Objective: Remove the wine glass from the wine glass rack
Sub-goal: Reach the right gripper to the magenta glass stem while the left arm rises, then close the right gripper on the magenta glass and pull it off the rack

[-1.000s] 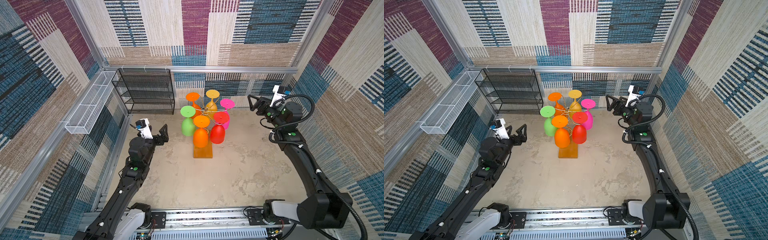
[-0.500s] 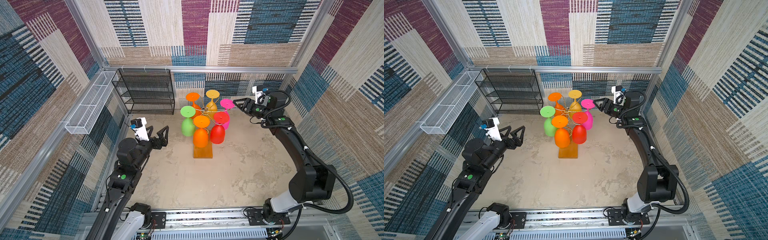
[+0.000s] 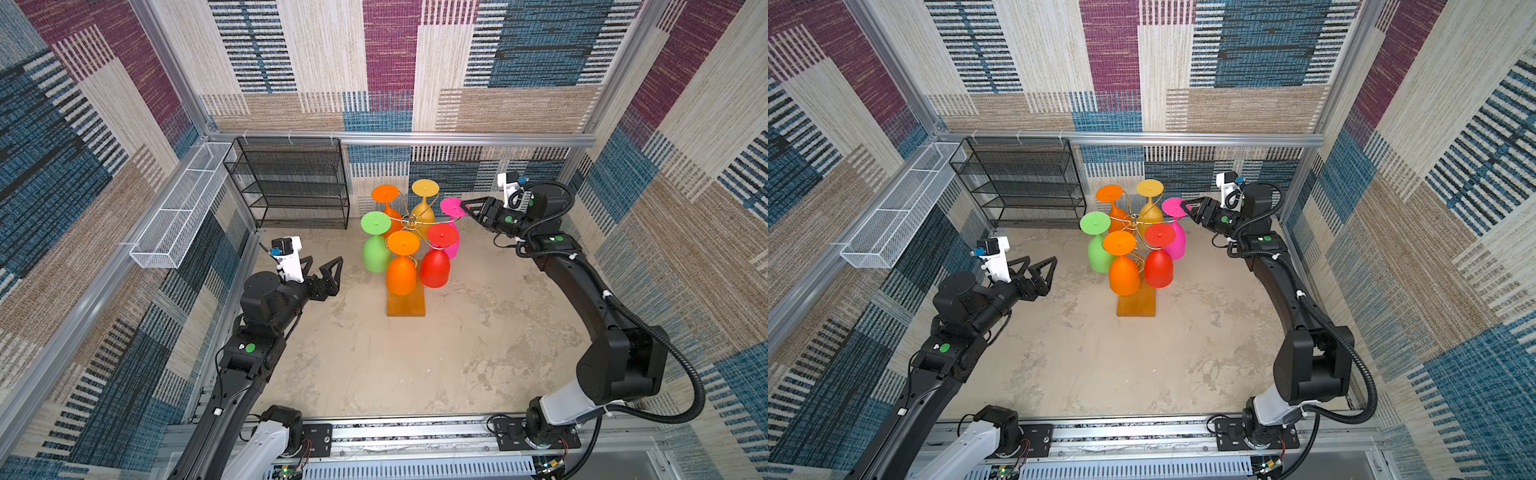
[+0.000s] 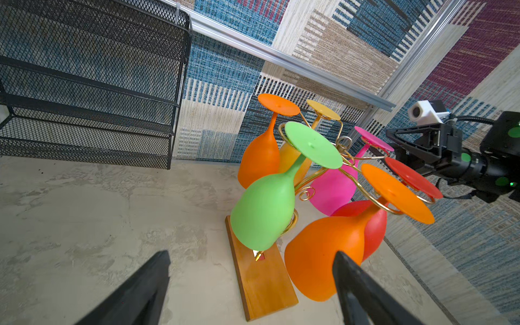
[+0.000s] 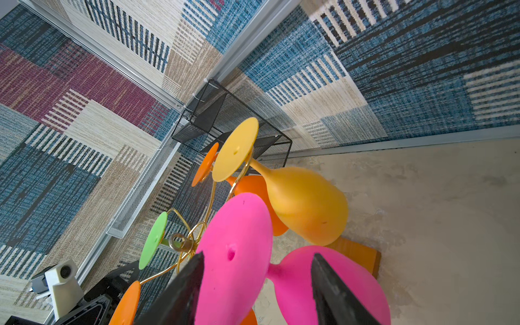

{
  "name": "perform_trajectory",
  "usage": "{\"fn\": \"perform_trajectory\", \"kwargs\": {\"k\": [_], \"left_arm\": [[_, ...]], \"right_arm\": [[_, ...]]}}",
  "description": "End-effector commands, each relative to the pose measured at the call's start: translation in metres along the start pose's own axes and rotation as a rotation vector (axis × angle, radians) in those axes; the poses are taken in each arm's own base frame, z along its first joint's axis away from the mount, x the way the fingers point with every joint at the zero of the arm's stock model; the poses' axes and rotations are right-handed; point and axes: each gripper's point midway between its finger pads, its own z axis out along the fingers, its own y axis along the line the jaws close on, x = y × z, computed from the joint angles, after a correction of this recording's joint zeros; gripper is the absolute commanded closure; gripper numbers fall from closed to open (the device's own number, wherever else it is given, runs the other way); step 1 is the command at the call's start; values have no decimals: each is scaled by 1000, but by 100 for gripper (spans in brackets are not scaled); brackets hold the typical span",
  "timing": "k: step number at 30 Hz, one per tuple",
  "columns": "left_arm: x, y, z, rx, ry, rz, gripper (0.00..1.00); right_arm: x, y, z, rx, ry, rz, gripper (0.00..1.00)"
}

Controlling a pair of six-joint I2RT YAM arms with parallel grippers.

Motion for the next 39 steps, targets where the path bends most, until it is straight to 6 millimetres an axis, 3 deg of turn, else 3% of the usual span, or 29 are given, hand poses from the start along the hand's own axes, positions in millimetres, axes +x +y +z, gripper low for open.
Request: {"fn": "perform_trajectory", "kwargs": {"k": [1, 10, 18, 34, 39], "left_arm": [[-2, -2, 0, 13, -13, 21, 8], [-2, 1, -4, -6, -32, 26, 8], [-1, 3, -5, -14, -35, 37, 8], [6, 6, -2, -19, -22, 28, 9], [8, 7, -2, -22, -17, 32, 9]], "right_arm": [[-9, 6, 2, -22, -32, -11, 40], [-15, 6, 8, -25, -46, -11, 46], [-14, 4, 17, -47, -34, 18, 61], [-17, 24, 5, -109, -63, 60, 95], [-16, 26, 4, -142, -45, 99, 100]]}}
